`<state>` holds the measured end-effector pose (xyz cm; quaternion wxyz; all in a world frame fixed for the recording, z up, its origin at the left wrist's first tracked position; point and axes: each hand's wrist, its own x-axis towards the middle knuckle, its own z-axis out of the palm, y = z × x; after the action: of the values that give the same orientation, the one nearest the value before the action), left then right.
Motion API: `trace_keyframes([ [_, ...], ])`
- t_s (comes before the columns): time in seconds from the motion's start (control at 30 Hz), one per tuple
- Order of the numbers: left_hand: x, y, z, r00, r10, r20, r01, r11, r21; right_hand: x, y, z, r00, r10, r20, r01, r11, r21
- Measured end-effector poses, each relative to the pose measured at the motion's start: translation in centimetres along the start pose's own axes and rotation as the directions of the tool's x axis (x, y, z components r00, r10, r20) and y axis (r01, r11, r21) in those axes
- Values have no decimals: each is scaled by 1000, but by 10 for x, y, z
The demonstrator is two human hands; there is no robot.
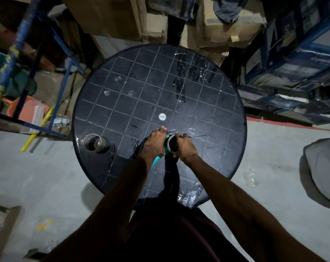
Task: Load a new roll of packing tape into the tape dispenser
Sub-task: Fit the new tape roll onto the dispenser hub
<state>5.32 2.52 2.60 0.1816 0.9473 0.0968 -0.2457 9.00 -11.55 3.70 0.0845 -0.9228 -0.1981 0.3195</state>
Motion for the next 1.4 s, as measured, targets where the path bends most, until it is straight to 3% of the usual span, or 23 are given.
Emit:
trace_keyframes([
  [0.23,-3,1,-5,1000,-7,30,7,1000,-9,1,1,-15,999,21,30,-20,1000,-12],
  [0.43,-8,2,-8,1000,-19,18,20,999,-46,1,8,-12,992,-95,85,106,984,-140],
  [1.1,-11,8,-8,999,-37,37,38,999,-38,-8,-2,-7,997,73,33,-73,997,13],
  [1.23,-12,8,-11,999,-29,42,30,999,-32,-2,6,-23,996,45,81,-42,998,-43],
  [1.4,-12,6,-10,999,-9,33,9,1000,-7,-2,13,-13,994,-97,54,103,988,-117],
])
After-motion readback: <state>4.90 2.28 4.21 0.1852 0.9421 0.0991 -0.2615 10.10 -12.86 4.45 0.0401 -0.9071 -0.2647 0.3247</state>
